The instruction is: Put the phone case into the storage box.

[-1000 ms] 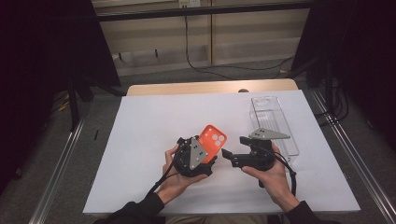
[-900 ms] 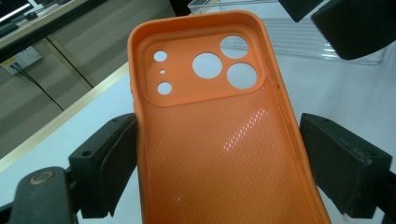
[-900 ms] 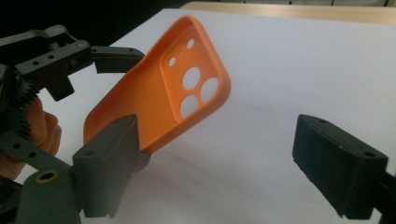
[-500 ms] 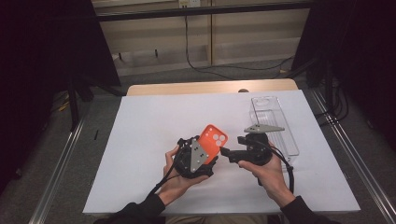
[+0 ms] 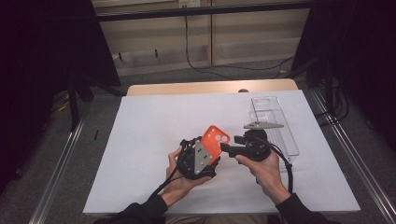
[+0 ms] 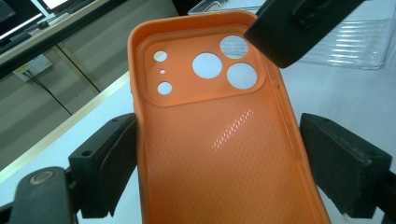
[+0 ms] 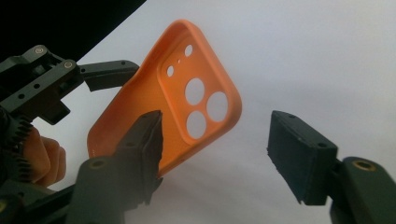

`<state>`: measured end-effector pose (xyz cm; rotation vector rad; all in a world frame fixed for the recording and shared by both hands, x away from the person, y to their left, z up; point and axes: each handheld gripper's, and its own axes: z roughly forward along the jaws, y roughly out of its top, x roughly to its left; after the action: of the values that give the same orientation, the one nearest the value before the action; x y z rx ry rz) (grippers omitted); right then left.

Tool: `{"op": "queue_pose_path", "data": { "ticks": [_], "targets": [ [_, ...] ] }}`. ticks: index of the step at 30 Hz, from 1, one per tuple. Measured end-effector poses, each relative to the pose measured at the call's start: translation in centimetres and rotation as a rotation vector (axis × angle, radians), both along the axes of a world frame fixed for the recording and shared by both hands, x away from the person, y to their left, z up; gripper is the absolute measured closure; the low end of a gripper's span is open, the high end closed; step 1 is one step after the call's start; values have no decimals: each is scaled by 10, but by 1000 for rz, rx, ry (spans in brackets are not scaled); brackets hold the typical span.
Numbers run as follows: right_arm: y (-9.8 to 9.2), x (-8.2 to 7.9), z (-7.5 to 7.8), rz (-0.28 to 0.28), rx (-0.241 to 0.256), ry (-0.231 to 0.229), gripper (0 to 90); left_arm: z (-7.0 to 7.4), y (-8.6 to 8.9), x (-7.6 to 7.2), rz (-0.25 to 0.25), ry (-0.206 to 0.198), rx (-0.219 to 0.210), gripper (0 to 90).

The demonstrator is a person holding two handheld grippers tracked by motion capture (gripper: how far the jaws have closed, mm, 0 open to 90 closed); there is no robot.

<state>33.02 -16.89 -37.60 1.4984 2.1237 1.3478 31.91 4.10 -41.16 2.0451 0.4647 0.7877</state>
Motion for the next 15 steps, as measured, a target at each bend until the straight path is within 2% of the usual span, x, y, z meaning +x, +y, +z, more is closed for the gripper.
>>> {"op": "queue_pose_path", "data": {
  "ticks": [5,9,11,15],
  "targets": [
    [2,1,1,-3,17,3,470,1,-1,0,-1,0,3,141],
    [1,5,1,-22,31,21,554,0,-2,-1,1,-6,3,140],
    [2,6,1,-38,36,49,611,0,-2,0,6,-7,6,140],
    [3,7,0,-55,44,65,653,0,-3,0,9,-5,12,140]
  ]
}}
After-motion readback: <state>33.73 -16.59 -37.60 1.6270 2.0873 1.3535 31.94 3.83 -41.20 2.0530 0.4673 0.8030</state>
